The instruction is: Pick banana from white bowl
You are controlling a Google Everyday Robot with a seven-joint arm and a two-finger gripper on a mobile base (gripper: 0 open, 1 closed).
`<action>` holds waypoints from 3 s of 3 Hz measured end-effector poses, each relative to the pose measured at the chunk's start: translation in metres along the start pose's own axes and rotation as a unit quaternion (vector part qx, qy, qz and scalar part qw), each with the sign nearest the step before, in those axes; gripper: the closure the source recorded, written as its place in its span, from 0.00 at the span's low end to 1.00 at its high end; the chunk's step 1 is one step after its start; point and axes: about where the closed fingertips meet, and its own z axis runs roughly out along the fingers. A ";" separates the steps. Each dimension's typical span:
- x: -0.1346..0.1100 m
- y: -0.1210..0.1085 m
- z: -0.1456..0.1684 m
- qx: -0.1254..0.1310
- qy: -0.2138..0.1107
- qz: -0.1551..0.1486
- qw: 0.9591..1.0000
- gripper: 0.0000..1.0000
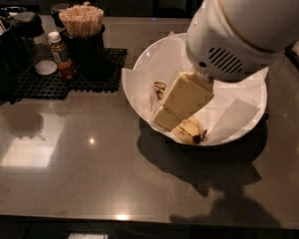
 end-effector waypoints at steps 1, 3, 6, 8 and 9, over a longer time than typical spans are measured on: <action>0.028 0.012 0.006 -0.016 -0.034 0.052 0.998 0.30; 0.058 0.017 0.031 -0.037 -0.066 0.096 0.992 0.29; 0.088 0.017 0.059 -0.055 -0.078 0.144 0.985 0.31; 0.095 0.021 0.063 -0.058 -0.093 0.161 0.981 0.60; 0.091 0.020 0.060 -0.057 -0.101 0.158 0.981 0.83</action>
Offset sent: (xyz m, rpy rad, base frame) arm -0.0179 -0.0487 -0.0830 0.2812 0.1177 -0.1330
